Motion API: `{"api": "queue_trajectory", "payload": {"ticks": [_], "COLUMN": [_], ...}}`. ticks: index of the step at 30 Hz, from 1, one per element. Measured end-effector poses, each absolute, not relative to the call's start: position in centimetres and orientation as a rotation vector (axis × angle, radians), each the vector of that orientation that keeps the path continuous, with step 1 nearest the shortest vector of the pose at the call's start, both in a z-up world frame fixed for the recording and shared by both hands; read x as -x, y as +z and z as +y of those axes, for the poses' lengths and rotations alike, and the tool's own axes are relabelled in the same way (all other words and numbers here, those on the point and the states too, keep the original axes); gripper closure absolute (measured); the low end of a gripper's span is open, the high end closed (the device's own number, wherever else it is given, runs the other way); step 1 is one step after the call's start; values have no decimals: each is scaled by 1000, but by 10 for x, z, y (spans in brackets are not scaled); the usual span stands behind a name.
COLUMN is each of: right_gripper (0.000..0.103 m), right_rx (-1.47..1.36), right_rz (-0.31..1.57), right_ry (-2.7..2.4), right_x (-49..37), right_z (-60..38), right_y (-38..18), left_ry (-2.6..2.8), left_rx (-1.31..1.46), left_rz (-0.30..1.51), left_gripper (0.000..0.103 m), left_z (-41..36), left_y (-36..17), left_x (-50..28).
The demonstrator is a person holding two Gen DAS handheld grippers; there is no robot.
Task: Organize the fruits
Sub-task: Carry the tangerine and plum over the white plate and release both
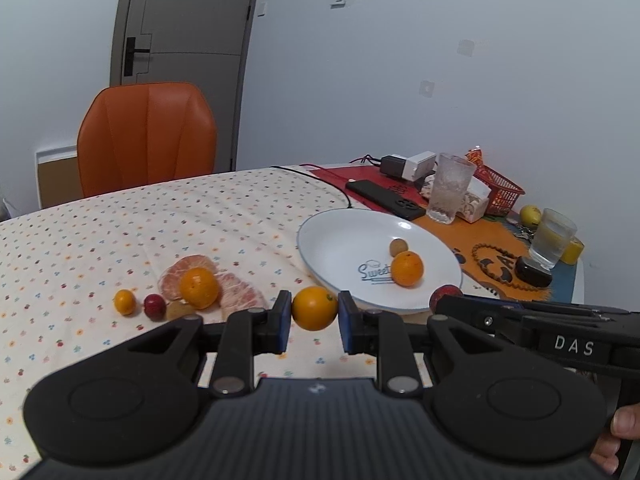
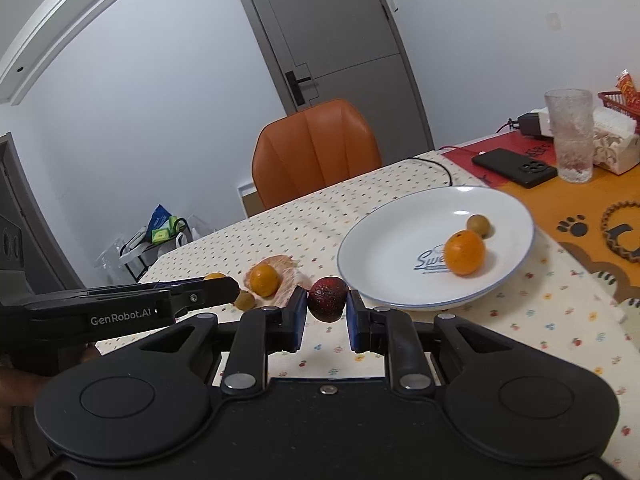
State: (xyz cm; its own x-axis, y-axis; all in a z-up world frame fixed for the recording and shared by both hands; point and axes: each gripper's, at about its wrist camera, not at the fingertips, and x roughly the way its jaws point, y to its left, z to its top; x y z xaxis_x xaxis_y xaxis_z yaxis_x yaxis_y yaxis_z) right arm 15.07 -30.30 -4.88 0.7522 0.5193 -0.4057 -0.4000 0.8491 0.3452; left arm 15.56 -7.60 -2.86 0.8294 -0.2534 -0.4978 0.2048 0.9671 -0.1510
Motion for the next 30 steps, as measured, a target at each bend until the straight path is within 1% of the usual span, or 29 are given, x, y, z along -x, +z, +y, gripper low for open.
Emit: {"api": "queue_trajectory", "payload": {"ticks": [15,30], "right_gripper": [83,83], "right_rx": [-274,-289], "right_rz": [501,504], "right_ry": [428,396], "right_x": [-150,-173], "right_z": [-343,-360], "right_y": [-53,-63], "left_ry": [-296,-313], "left_rx": [67,32], "left_rz": [542,568], "left_gripper": [80,80], "left_z": [-109,-133], "left_y": [-28,-36], "left_x": [-170,-205]}}
